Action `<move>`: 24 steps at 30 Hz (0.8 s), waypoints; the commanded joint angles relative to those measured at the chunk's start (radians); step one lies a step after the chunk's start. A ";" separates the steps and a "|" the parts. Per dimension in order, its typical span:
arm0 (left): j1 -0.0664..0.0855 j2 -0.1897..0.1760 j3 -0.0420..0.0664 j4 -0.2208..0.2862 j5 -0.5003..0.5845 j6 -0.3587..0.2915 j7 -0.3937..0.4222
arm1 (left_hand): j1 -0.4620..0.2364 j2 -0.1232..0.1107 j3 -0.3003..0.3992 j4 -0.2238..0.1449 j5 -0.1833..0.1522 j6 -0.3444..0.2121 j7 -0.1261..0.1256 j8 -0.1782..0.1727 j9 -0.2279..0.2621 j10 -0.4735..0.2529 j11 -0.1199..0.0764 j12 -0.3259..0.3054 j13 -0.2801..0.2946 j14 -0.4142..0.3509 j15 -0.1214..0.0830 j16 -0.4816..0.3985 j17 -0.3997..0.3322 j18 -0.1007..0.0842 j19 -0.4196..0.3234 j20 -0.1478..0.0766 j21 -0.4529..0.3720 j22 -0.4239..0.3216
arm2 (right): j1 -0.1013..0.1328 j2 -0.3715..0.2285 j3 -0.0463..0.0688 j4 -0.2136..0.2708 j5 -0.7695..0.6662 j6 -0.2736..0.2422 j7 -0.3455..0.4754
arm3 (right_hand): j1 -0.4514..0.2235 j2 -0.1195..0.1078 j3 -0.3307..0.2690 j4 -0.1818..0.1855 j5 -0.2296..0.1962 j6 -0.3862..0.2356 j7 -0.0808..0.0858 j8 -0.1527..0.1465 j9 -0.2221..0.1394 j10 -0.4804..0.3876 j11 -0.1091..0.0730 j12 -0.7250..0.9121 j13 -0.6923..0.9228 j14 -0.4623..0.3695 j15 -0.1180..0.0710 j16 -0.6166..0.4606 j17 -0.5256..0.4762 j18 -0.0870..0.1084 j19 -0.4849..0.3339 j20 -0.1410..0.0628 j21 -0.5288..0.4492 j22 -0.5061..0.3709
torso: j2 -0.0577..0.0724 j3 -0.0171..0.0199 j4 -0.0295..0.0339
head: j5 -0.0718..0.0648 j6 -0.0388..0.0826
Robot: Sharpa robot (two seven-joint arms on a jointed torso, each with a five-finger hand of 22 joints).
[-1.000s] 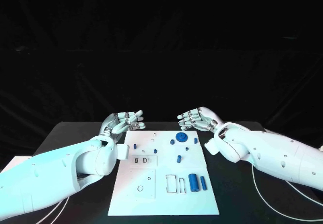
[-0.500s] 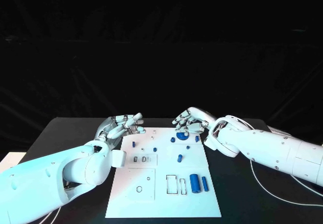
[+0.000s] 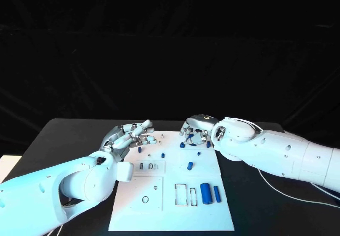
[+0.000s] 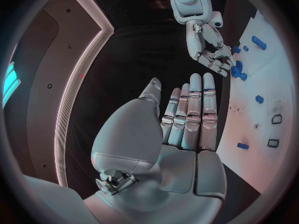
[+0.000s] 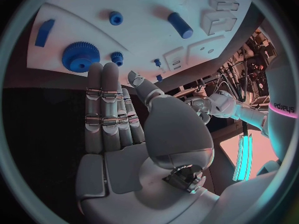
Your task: Assemble the parts on the task board
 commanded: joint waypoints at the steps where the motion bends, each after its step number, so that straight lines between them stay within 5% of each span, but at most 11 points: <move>1: 0.002 0.002 0.001 0.001 0.025 0.044 -0.002 | -0.003 0.006 0.001 -0.005 0.002 0.004 0.004 -0.005 -0.001 0.003 0.001 -0.005 0.000 -0.004 0.000 -0.003 0.002 0.010 0.008 0.001 0.007 0.001 | 0.005 0.003 0.001 0.008 -0.126 0.047 -0.082 | -0.011 -0.001 0.007 0.011 -0.003 0.010 -0.010 -0.004 0.001 0.011 -0.012 0.001 0.003 0.052 -0.013 0.106 0.059 0.004 0.034 -0.003 0.047 0.025 | 0.014 -0.0054 0.0028 | -0.007 0.002; 4: 0.003 0.001 0.001 -0.001 0.027 0.049 -0.003 | -0.005 0.006 0.000 -0.004 0.002 0.004 0.004 -0.005 -0.001 0.004 0.001 -0.005 0.000 -0.004 0.000 -0.002 0.003 0.010 0.008 0.001 0.007 0.002 | 0.008 0.003 0.001 0.016 -0.145 0.046 -0.096 | -0.017 -0.012 0.022 0.018 -0.001 0.015 -0.012 -0.005 0.001 0.013 -0.014 -0.001 0.004 0.052 -0.015 0.377 0.299 0.001 0.054 -0.005 0.119 0.067 | 0.020 -0.0078 0.0042 | -0.012 0.001; 7: 0.003 -0.002 0.001 -0.002 0.028 0.052 -0.005 | -0.005 0.006 0.000 -0.004 0.002 0.004 0.004 -0.005 -0.001 0.004 0.001 -0.005 0.000 -0.004 0.000 -0.002 0.003 0.010 0.008 0.001 0.007 0.002 | 0.011 0.002 0.001 0.022 -0.157 0.046 -0.106 | -0.022 -0.018 0.032 0.026 -0.002 0.018 -0.008 -0.005 0.001 -0.002 -0.013 -0.001 0.004 0.053 -0.011 0.521 0.448 0.002 0.050 -0.003 0.168 0.099 | 0.023 -0.0070 0.0043 | -0.011 0.004; 11: 0.004 -0.005 0.001 -0.002 0.028 0.054 -0.007 | -0.007 0.007 0.000 -0.003 0.002 0.005 0.004 -0.006 -0.001 0.005 0.001 -0.005 0.000 -0.004 0.000 -0.002 0.005 0.010 0.008 0.001 0.007 0.002 | 0.013 0.005 0.001 0.020 -0.155 0.062 -0.105 | -0.021 -0.024 0.044 0.034 -0.002 0.019 -0.008 -0.005 0.001 -0.012 -0.012 0.000 0.005 0.048 -0.010 0.611 0.542 -0.004 0.047 -0.001 0.246 0.179 | 0.026 -0.0074 0.0053 | -0.011 0.005; 19: 0.006 -0.005 0.001 -0.004 0.028 0.062 -0.016 | -0.007 0.007 -0.001 -0.003 0.002 0.006 0.003 -0.006 -0.001 0.006 0.001 -0.006 0.001 -0.003 0.000 -0.002 0.006 0.010 0.008 0.001 0.008 0.002 | 0.014 0.026 0.000 -0.006 -0.115 0.087 -0.085 | -0.019 -0.039 0.061 0.052 0.010 0.015 -0.010 -0.005 0.001 0.001 -0.020 0.013 0.019 0.060 -0.017 0.832 0.817 -0.041 0.104 0.004 0.488 0.480 | 0.035 -0.0086 0.0087 | -0.008 0.009; 24: 0.007 -0.005 0.001 -0.004 0.028 0.069 -0.021 | -0.007 0.008 -0.001 -0.003 0.002 0.006 0.003 -0.006 -0.001 0.006 0.001 -0.006 0.001 -0.003 0.000 -0.002 0.006 0.010 0.008 0.001 0.008 0.002 | 0.014 0.032 0.000 -0.018 -0.099 0.098 -0.083 | -0.022 -0.048 0.060 0.062 0.022 0.012 -0.011 -0.005 0.001 0.000 -0.019 0.025 0.030 0.055 -0.017 0.856 0.840 -0.071 0.169 0.004 0.622 0.679 | 0.038 -0.0096 0.0091 | -0.013 0.010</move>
